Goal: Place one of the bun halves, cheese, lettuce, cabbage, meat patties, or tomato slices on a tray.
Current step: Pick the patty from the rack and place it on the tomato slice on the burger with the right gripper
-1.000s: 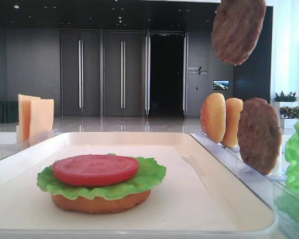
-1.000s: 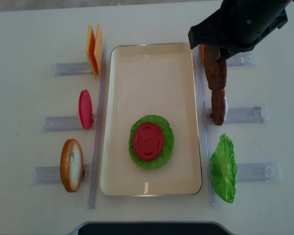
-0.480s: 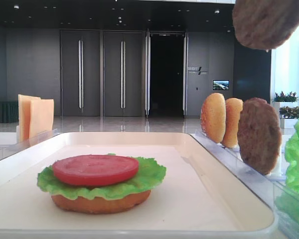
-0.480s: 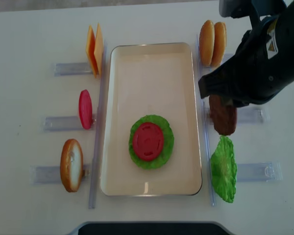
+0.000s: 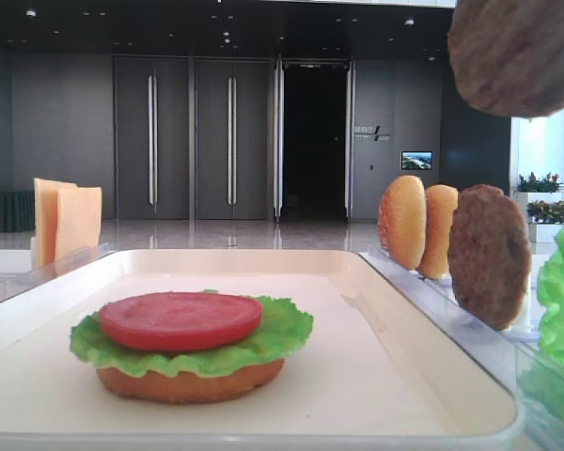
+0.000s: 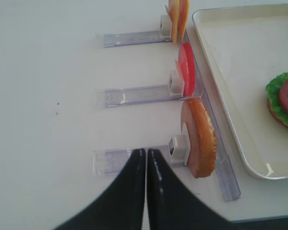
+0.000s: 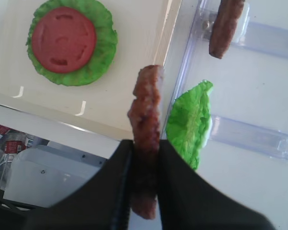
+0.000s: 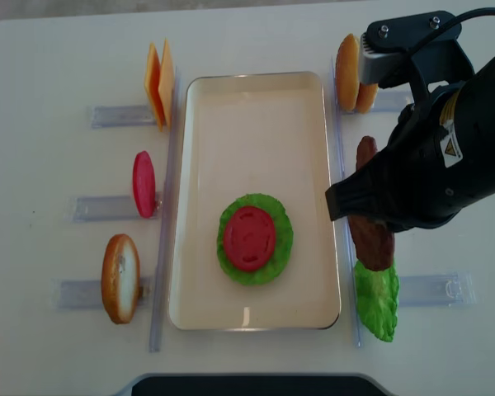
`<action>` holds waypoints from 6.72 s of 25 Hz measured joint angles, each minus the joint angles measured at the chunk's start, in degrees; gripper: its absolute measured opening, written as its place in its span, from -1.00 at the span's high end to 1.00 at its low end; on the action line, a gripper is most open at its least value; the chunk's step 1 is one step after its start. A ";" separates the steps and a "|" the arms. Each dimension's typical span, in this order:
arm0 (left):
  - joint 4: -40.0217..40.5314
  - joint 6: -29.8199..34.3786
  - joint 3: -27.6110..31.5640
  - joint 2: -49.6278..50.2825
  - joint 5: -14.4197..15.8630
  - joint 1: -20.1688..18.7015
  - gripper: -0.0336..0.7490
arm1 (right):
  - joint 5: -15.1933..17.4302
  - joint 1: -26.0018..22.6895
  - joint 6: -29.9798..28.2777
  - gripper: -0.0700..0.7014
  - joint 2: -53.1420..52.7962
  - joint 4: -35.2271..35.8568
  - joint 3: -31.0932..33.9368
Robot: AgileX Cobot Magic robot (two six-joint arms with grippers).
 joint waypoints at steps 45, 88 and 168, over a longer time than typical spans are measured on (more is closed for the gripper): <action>0.00 0.00 0.00 0.00 0.00 0.00 0.92 | -18.58 -23.02 -75.12 0.49 11.23 83.26 20.71; 0.00 0.00 0.00 0.00 0.00 0.00 0.92 | -24.32 -16.76 -83.63 0.49 30.08 86.44 13.73; -0.04 0.00 0.00 0.00 0.00 0.00 0.92 | -23.76 -20.14 -84.64 -0.06 32.22 84.95 13.73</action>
